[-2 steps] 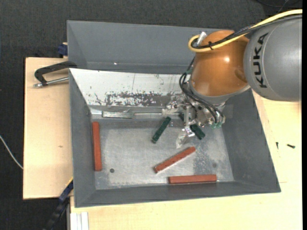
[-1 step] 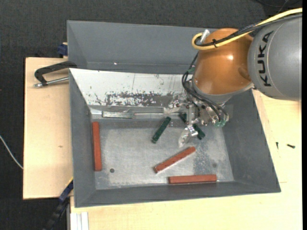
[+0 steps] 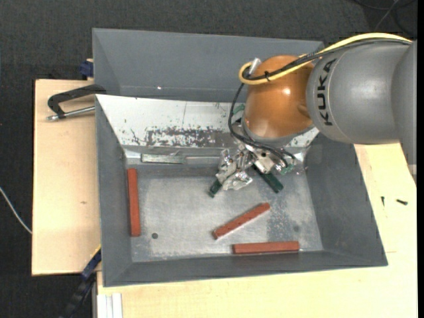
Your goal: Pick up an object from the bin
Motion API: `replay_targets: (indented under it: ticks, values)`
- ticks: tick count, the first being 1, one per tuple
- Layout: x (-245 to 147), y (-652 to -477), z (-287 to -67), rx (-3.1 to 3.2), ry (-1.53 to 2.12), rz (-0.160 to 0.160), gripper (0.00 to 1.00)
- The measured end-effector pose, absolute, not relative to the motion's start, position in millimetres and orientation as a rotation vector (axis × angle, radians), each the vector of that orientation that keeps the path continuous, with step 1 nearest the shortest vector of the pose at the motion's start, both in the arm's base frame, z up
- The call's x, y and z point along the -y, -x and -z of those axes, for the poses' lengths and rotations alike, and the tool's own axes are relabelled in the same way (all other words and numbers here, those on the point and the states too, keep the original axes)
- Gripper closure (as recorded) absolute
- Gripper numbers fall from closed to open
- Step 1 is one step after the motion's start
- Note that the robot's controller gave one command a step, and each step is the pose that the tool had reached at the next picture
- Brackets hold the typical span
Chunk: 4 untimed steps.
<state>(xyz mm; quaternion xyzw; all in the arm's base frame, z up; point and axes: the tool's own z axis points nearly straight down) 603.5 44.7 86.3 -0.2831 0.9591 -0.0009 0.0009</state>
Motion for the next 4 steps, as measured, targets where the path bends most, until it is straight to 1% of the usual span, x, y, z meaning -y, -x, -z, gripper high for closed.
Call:
replay_targets:
  ticks: [1, 2, 3, 4]
  values:
    - [-45, -601.5, -76, -3.002, 0.883, 0.001, 0.00]
    - [-41, -599.9, -78, -3.019, 0.888, 0.007, 1.00]
    - [-41, -600.1, -78, -3.018, 0.888, 0.007, 1.00]
    - [-44, -547.6, -284, -2.992, 0.948, -0.002, 1.00]
